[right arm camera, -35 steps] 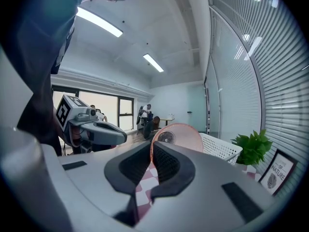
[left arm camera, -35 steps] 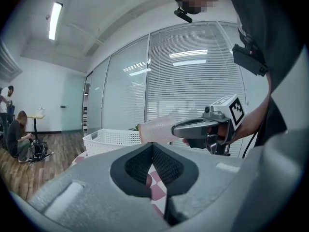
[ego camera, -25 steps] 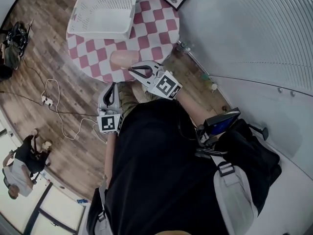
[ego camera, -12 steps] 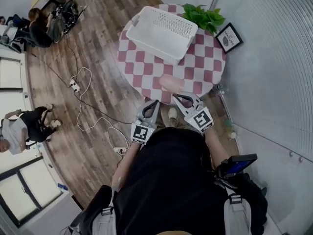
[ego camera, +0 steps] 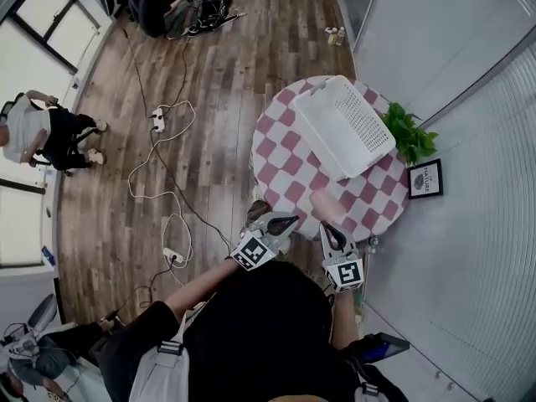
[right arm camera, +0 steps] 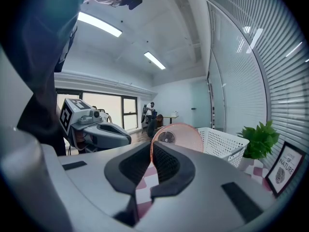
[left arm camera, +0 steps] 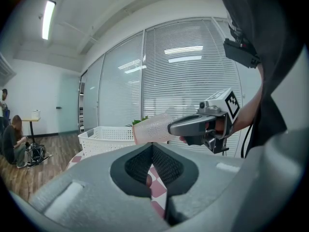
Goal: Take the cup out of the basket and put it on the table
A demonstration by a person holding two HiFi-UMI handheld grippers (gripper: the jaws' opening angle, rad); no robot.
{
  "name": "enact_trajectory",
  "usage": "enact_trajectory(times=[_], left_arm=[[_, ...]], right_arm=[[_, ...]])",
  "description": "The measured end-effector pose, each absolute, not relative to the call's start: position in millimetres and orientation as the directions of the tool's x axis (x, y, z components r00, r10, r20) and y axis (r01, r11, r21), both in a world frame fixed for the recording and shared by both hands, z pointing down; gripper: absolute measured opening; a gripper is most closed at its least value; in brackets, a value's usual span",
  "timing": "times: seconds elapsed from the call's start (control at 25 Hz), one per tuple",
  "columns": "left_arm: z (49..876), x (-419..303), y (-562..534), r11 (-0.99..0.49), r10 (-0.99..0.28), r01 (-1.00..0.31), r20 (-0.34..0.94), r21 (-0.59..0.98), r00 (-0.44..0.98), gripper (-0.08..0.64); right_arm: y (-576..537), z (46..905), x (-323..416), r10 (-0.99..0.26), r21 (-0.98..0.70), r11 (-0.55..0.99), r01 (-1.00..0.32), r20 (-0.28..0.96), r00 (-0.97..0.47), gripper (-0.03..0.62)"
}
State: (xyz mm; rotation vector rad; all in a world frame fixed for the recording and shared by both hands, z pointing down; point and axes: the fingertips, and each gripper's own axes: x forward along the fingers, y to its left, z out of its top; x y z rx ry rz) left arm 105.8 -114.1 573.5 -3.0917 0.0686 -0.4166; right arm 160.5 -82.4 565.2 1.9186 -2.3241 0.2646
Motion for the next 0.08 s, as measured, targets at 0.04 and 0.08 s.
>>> enact_trajectory(times=[0.04,0.08], left_arm=[[572.8,104.8,-112.9,-0.999,-0.041,-0.036,0.265,-0.023,0.963,0.005],[572.0,103.9,-111.5,-0.999,-0.034,-0.03,0.266,-0.02,0.963,0.005]], right_arm=[[-80.9,564.7,158.4,-0.961,-0.063,0.18,-0.982,0.203,-0.19,0.02],[-79.3,564.1,156.3,-0.96,-0.065,0.178,-0.982,0.206,-0.187,0.02]])
